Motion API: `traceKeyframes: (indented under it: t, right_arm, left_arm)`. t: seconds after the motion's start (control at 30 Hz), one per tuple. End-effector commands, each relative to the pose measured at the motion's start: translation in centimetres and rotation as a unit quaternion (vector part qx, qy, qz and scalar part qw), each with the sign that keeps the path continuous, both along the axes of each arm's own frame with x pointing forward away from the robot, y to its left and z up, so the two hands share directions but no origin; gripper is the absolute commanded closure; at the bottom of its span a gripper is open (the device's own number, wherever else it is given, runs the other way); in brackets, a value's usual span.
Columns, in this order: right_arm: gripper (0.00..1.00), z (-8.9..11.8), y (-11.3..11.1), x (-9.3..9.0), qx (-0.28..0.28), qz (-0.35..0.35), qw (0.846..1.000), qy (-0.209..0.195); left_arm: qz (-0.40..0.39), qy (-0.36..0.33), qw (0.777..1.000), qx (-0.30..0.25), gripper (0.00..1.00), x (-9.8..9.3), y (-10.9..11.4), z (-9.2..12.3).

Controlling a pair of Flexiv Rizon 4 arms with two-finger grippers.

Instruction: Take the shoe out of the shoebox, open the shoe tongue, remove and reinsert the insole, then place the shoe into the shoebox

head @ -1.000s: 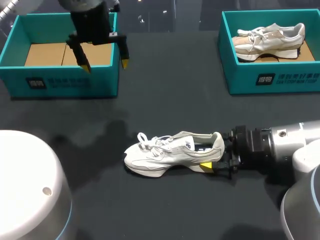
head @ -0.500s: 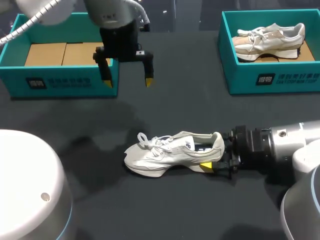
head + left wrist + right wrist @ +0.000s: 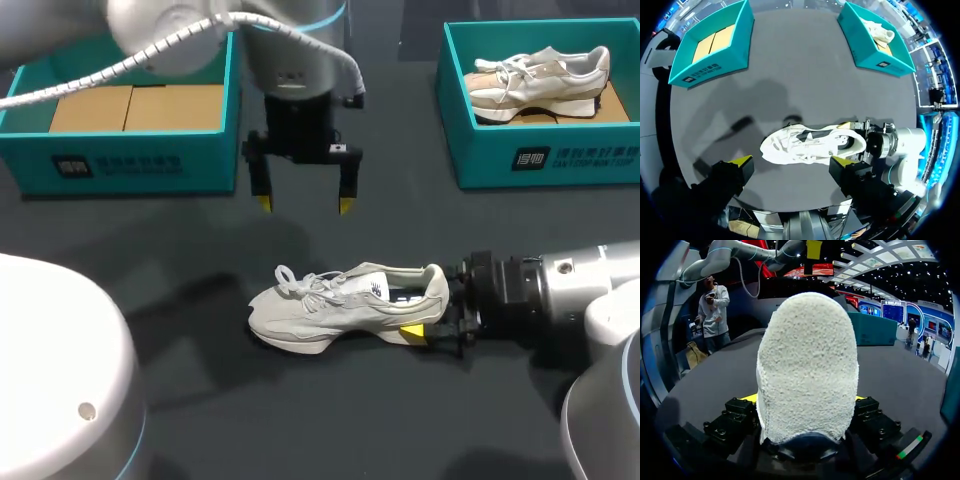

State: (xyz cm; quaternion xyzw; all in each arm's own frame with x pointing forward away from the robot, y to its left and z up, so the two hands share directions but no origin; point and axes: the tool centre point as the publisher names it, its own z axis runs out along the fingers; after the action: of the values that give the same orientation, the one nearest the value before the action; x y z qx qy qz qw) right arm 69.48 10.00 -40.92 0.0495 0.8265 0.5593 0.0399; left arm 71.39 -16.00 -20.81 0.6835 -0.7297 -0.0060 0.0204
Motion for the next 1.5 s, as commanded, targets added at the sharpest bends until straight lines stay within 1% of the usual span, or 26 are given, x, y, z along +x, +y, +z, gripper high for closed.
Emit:
traceKeyframes:
  t: [0.03, 0.43, 0.57, 0.73, 1.17, 1.23, 1.27, 1.5]
  right_arm:
    - [1.0, 0.1, 0.1, 0.0, -0.002, -0.001, 1.0, 0.0]
    - [1.0, 0.1, 0.1, 0.0, -0.002, -0.001, 1.0, 0.0]
    - [1.0, 0.1, 0.1, 0.0, -0.002, -0.001, 1.0, 0.0]
    - [1.0, 0.1, 0.1, 0.0, -0.002, -0.001, 1.0, 0.0]
    - [1.0, 0.1, 0.1, 0.0, -0.002, -0.001, 1.0, 0.0]
    - [1.0, 0.1, 0.1, 0.0, -0.002, -0.001, 1.0, 0.0]
    - [1.0, 0.1, 0.1, 0.0, -0.002, -0.001, 1.0, 0.0]
    - [1.0, 0.1, 0.1, 0.0, -0.002, -0.001, 1.0, 0.0]
  left_arm:
    - [-0.001, 0.001, 1.0, 0.026, 0.0, -0.8, -2.2, -1.2]
    - [0.009, 0.003, 0.999, 0.05, 0.0, -3.6, -4.3, -4.1]
    - [0.016, -0.001, 0.999, 0.045, 0.0, -4.2, -5.1, -4.5]
    - [0.026, 0.008, 0.999, 0.039, 0.0, -4.5, -6.6, -4.8]
    - [0.026, 0.008, 0.999, 0.039, 0.0, -4.5, -6.6, -4.8]
    - [0.025, -0.008, 0.999, 0.043, 0.0, -4.6, -6.9, -5.3]
    - [0.038, -0.003, 0.998, 0.05, 0.0, -4.6, -7.2, -5.6]
    - [0.054, 0.002, 0.996, 0.077, 0.0, -4.8, -8.5, -7.5]
